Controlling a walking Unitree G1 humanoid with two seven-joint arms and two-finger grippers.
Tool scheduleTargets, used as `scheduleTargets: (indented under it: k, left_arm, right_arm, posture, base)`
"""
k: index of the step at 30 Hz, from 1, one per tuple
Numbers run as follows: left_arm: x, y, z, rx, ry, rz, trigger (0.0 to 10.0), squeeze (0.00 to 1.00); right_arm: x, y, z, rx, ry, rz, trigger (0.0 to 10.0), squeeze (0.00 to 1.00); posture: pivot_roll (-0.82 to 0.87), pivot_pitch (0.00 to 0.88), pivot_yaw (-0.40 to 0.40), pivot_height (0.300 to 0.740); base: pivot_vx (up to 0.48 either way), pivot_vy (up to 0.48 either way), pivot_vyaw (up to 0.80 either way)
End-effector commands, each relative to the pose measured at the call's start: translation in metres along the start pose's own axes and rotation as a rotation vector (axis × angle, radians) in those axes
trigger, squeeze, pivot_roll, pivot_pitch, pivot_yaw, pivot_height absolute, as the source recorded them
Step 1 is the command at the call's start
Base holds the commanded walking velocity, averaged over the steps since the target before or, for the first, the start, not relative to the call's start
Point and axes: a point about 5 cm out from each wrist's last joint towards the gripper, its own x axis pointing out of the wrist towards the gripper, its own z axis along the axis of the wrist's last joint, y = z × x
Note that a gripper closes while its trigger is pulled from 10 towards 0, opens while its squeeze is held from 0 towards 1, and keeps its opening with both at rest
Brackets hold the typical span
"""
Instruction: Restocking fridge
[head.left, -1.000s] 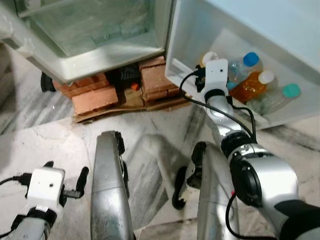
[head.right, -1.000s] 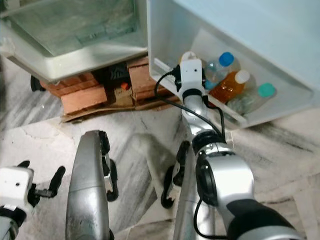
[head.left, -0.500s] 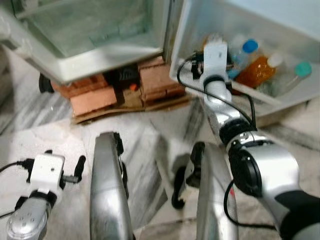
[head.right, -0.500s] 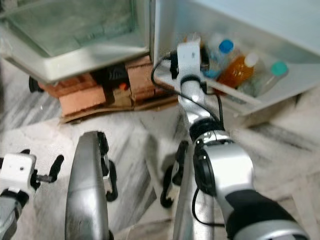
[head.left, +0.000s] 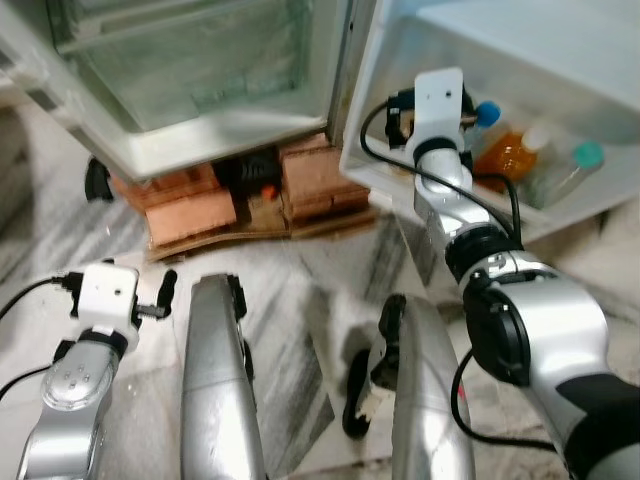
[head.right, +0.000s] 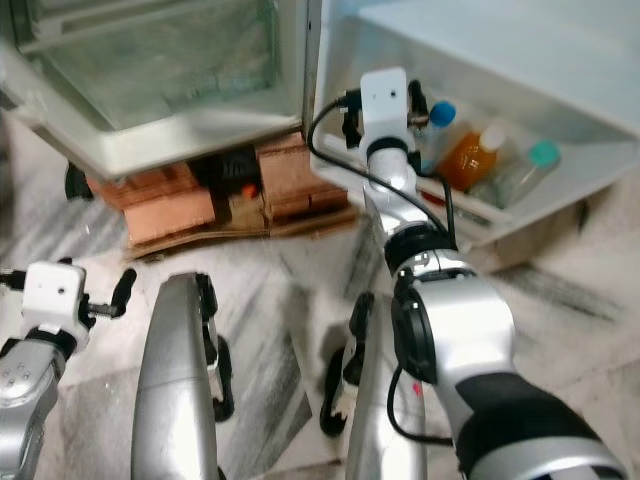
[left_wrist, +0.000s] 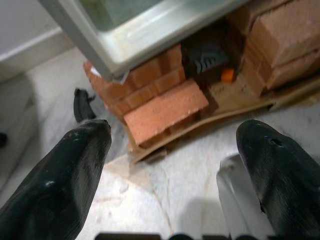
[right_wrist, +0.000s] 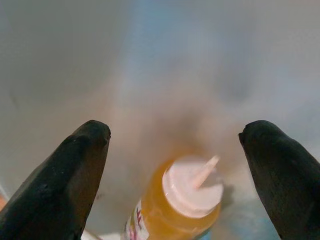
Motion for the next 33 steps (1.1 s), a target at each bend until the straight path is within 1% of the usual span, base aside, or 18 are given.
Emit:
scheduleTargets:
  k: [1,2,3,7,10,11,13,14,15,16,18,19,21,23,25,27,31,33]
  left_arm:
    - [0.000,-0.003,-0.011,-0.001,0.029,-0.011,10.0,0.00]
    - [0.000,-0.003,-0.011,-0.001,0.029,-0.011,10.0,0.00]
    - [0.007,-0.004,-0.007,-0.010,0.009,-0.011,10.0,0.00]
    - [0.021,-0.006,-0.002,-0.025,-0.017,-0.009,10.0,0.00]
    - [0.024,-0.007,-0.001,-0.027,-0.023,-0.010,10.0,0.00]
    - [0.026,-0.011,0.003,-0.038,-0.046,-0.020,10.0,0.00]
    - [0.027,-0.014,0.003,-0.045,-0.053,-0.025,10.0,0.00]
    - [0.029,-0.015,0.003,-0.047,-0.056,-0.027,10.0,0.00]
    - [0.030,-0.016,0.003,-0.052,-0.061,-0.027,10.0,0.00]
    - [0.031,-0.017,0.003,-0.057,-0.065,-0.027,10.0,0.00]
    - [0.033,-0.019,0.004,-0.064,-0.072,-0.031,10.0,0.00]
    - [0.037,-0.027,0.007,-0.086,-0.096,-0.056,10.0,0.00]
    - [0.039,-0.032,0.009,-0.101,-0.104,-0.071,10.0,0.00]
    - [0.040,-0.042,0.012,-0.133,-0.116,-0.102,10.0,0.00]
    - [0.040,-0.045,0.014,-0.131,-0.123,-0.108,10.0,0.00]
    - [0.041,-0.046,0.011,-0.130,-0.120,-0.108,10.0,0.00]
    - [0.037,-0.043,0.000,-0.172,-0.088,-0.076,10.0,0.00]
    - [0.035,-0.043,-0.001,-0.181,-0.083,-0.066,10.0,0.00]
  right_arm:
    - [-0.005,0.002,-0.013,-0.026,0.030,0.026,10.0,1.00]
    - [-0.005,0.002,-0.013,-0.026,0.030,0.026,10.0,1.00]
    - [-0.007,0.004,-0.014,-0.011,0.012,0.045,10.0,1.00]
    - [-0.013,0.009,-0.017,0.040,-0.028,0.074,10.0,1.00]
    - [-0.015,0.010,-0.020,0.052,-0.027,0.082,10.0,1.00]
    - [-0.029,0.013,-0.038,0.092,-0.024,0.110,10.0,1.00]
    - [-0.038,0.015,-0.050,0.124,-0.016,0.154,10.0,1.00]
    - [-0.044,0.020,-0.056,0.166,-0.004,0.241,10.0,0.80]
    - [-0.051,0.024,-0.060,0.220,0.004,0.330,10.0,0.00]
    - [-0.057,0.025,-0.064,0.257,0.000,0.389,10.0,0.00]
    - [-0.064,0.025,-0.069,0.270,-0.002,0.410,10.0,0.00]
    - [-0.086,0.023,-0.086,0.266,0.018,0.410,10.0,0.00]
    - [-0.097,0.021,-0.093,0.220,0.019,0.399,10.0,0.00]
    - [-0.111,0.015,-0.100,0.298,0.046,0.318,10.0,0.00]
    - [-0.114,0.011,-0.100,0.279,0.028,0.280,10.0,0.00]
    - [-0.118,0.007,-0.099,0.356,0.033,0.234,10.0,0.00]
    - [-0.121,-0.007,-0.089,0.319,-0.067,0.189,10.0,0.00]
    - [-0.120,-0.008,-0.089,0.304,-0.068,0.197,10.0,0.00]
  posture:
    - [0.22,0.156,-0.032,0.546]
    - [0.22,0.156,-0.032,0.546]
    - [0.20,0.113,-0.031,0.546]
    - [0.17,0.093,-0.006,0.546]
    - [0.16,0.073,-0.005,0.546]
    - [0.15,0.052,0.000,0.546]
    - [0.15,0.037,0.001,0.546]
    - [0.15,0.026,0.000,0.546]
    - [0.15,0.022,-0.001,0.546]
    - [0.15,0.011,-0.003,0.546]
    - [0.15,0.006,-0.005,0.546]
    - [0.15,0.000,-0.012,0.546]
    - [0.15,0.000,-0.013,0.546]
    - [0.13,0.000,-0.014,0.546]
    - [0.13,0.000,-0.012,0.546]
    - [0.10,0.000,-0.006,0.546]
    - [0.09,0.000,-0.003,0.556]
    - [0.09,0.000,-0.003,0.566]
  base:
    - [0.000,0.000,0.00]
    - [0.000,0.000,0.00]
    - [0.000,0.000,0.00]
    - [0.000,0.000,0.00]
    - [0.000,0.000,0.00]
    - [0.000,0.000,0.00]
    - [0.000,0.000,0.00]
    - [0.000,0.000,0.00]
    - [0.000,0.000,0.00]
    - [0.000,0.000,0.00]
    - [0.000,0.000,0.00]
    - [0.000,0.000,0.00]
    - [0.000,0.000,0.00]
    - [0.000,0.000,0.00]
    - [0.000,0.000,0.00]
    - [0.000,0.000,0.00]
    - [0.000,0.000,0.00]
    - [0.000,0.000,0.00]
